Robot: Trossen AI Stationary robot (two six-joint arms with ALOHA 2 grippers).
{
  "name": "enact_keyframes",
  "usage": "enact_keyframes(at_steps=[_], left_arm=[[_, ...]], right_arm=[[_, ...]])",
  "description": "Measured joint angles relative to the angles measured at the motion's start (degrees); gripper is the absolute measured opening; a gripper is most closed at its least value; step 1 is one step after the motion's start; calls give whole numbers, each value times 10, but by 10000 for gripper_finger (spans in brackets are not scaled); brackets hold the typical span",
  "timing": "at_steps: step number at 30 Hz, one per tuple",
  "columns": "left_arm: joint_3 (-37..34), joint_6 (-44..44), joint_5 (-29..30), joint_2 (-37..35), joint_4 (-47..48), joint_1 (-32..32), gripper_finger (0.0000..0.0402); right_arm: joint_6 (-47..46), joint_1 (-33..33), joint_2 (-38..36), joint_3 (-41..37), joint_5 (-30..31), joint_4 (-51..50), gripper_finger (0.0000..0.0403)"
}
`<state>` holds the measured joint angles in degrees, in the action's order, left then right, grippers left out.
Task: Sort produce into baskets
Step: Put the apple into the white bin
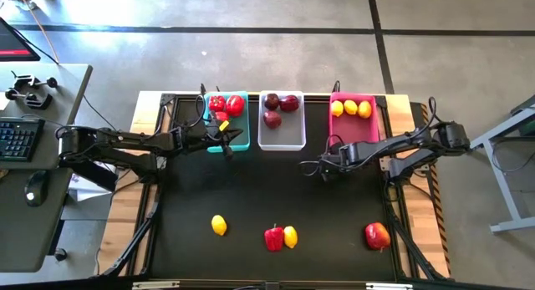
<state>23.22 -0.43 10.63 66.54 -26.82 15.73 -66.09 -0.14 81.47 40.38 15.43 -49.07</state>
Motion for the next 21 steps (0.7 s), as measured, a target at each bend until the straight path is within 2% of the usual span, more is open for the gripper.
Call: enact_keyframes(at_steps=[6,15,18,21], left_arm=[[0,-4,0,0,0,0,0],[0,-4,0,0,0,0,0],[0,-4,0,0,0,0,0],[0,-4,0,0,0,0,0]], right_arm=[[11,3,0,0,-19,3,210],[85,32,-9,27,-110,8,208],[122,36,-13,68,-121,61,208],[163,18,-10,106,-84,150,207]])
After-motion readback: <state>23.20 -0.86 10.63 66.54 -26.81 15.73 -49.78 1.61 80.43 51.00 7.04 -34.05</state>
